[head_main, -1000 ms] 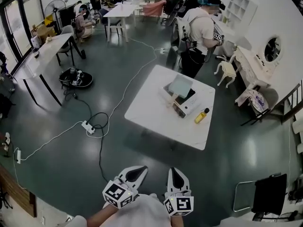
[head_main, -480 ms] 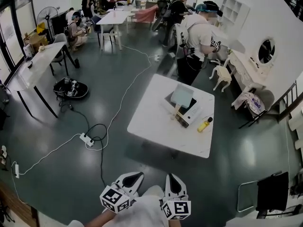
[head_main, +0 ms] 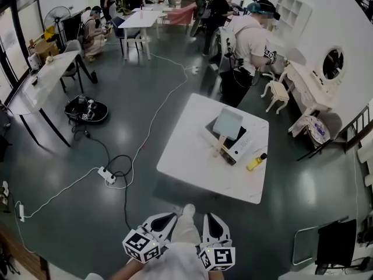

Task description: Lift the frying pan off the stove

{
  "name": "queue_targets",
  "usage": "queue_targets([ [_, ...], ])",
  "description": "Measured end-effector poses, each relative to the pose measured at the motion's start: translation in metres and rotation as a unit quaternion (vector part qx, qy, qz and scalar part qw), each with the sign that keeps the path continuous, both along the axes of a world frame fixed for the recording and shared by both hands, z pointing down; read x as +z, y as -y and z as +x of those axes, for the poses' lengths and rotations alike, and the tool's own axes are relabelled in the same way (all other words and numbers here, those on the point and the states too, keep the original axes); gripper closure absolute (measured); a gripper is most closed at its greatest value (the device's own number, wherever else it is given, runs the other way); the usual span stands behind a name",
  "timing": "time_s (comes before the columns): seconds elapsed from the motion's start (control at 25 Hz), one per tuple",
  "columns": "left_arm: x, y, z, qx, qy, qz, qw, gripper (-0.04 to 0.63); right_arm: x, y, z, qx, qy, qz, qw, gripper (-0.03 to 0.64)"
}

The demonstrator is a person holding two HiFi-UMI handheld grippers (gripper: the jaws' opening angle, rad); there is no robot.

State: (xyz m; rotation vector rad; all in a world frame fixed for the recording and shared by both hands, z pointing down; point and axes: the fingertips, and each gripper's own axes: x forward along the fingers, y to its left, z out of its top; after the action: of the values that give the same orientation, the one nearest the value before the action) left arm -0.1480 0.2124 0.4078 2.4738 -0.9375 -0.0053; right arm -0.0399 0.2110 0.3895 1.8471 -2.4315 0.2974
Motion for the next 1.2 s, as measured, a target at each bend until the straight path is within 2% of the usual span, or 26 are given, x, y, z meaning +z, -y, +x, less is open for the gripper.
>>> queue_targets([
  [0.2, 0.000, 0.063, 0.025, 0.017, 0.015, 0.010, 0.9997, 0.594, 0.009, 0.056, 0.025, -0.001, 0.009, 0.001, 1.000, 0.617],
  [0.4, -0.013, 0.132, 0.071, 0.042, 0.017, 0.023, 0.9987, 0.593, 0.000, 0.124, 0.064, 0.012, 0.013, 0.004, 1.000, 0.615],
  [0.72, -0.014, 0.232, 0.135, 0.036, 0.012, 0.029, 0.9988, 0.594, 0.002, 0.234, 0.121, -0.004, 0.015, 0.002, 1.000, 0.615],
  [0.92, -0.001, 0.267, 0.156, 0.022, 0.011, 0.012, 0.9996, 0.594, 0.016, 0.279, 0.141, -0.017, 0.024, -0.010, 1.000, 0.615],
  [1.2, 0.018, 0.290, 0.170, 0.031, 0.031, -0.012, 0.9990, 0.592, 0.032, 0.308, 0.161, -0.016, 0.050, -0.038, 0.998, 0.615],
])
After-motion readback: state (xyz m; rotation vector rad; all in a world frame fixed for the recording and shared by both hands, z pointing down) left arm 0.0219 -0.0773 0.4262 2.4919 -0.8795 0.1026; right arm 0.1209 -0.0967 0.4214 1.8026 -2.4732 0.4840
